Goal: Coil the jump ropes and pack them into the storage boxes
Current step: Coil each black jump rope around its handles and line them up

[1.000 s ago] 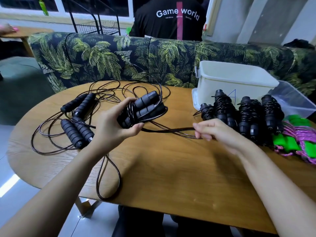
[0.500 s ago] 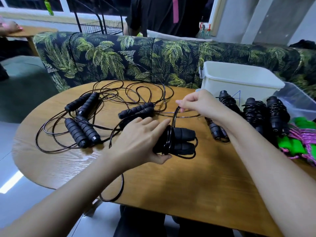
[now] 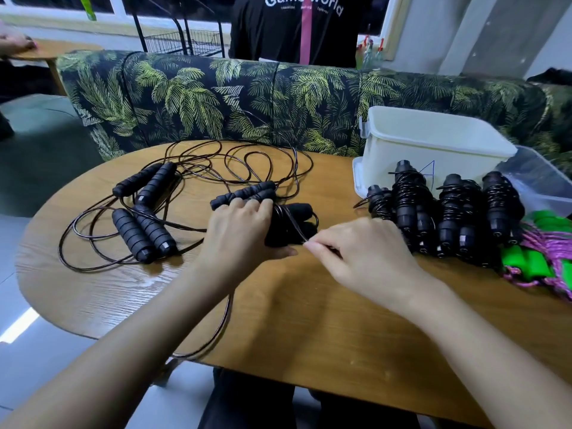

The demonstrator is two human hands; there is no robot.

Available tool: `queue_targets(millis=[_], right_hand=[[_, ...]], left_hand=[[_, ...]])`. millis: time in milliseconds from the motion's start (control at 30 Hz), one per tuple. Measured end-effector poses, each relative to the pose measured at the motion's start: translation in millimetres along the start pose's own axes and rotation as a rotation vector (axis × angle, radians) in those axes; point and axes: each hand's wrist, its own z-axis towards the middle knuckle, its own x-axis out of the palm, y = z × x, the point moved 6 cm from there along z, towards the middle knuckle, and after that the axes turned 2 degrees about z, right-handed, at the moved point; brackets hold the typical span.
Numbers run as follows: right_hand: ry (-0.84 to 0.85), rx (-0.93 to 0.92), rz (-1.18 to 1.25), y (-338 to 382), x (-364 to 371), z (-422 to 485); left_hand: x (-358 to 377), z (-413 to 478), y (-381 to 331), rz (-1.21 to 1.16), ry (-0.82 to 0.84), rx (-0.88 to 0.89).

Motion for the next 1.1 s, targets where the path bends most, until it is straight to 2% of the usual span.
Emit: queue_targets(millis=[167, 367, 500, 600, 733, 900, 1033, 1100], right_hand=[[-0.016, 0.071, 0.139, -5.9, 6.5, -16.4], [0.028, 0.284, 0.393, -13.9, 20.2, -24.7], [0.074, 0.404, 0.471, -17.2, 29.2, -19.4], [0.034, 0.466, 0.488, -22.5, 32.9, -14.3], [-0.024, 0.47, 0.401, -22.3, 26.5, -11.5], [-0.021, 0.491, 0.057, -25.5, 9.3, -8.2], [-0.316, 0.295, -0.172, -17.9, -15.2, -2.3], [-0.336, 0.142, -0.266, -14.7, -18.6, 2.2]], left_hand=[[-3.9, 6.0, 11.9, -0.191, 0.065, -0.077], [-1.7, 6.2, 24.3, -0.816, 0.072, -0.178], [4.8, 2.4, 17.0, -1.174, 0.216, -0.265], [2.3, -1.2, 11.5, -1.274, 0.354, -0.36], [4.7, -9.0, 5.7, -1.318, 0.526, -0.403], [4.8, -13.5, 3.6, -1.302, 0.632, -0.331], [-1.4, -11.7, 1.8, -1.301, 0.669, -0.272], [-4.5, -10.5, 0.2, -1.269, 0.679, -0.239]])
